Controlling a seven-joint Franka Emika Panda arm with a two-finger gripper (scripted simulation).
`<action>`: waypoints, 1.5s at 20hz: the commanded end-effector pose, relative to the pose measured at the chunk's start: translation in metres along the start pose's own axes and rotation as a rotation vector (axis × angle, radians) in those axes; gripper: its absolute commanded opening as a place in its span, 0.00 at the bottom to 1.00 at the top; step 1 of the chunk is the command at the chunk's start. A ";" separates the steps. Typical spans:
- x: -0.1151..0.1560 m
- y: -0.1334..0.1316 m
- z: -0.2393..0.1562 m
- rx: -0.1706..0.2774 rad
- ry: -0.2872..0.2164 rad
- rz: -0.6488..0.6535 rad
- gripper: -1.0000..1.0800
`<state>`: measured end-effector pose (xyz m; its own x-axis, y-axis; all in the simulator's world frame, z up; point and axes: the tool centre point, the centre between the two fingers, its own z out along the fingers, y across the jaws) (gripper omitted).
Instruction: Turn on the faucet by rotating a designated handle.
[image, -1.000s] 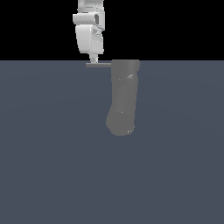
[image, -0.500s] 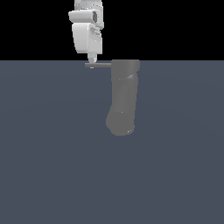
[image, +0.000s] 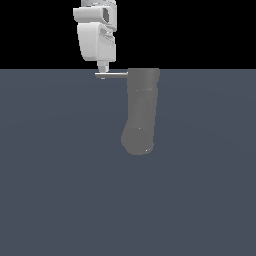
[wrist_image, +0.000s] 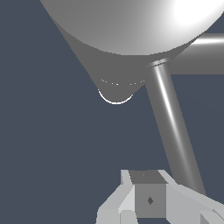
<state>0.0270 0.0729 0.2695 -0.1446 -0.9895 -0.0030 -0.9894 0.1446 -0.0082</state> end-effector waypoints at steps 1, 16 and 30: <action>0.001 0.012 0.000 -0.008 0.003 -0.001 0.00; 0.007 0.044 0.000 -0.002 0.003 -0.001 0.00; 0.045 0.081 -0.001 -0.005 0.003 -0.001 0.00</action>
<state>-0.0524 0.0541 0.2694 -0.1267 -0.9919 -0.0032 -0.9919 0.1268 -0.0090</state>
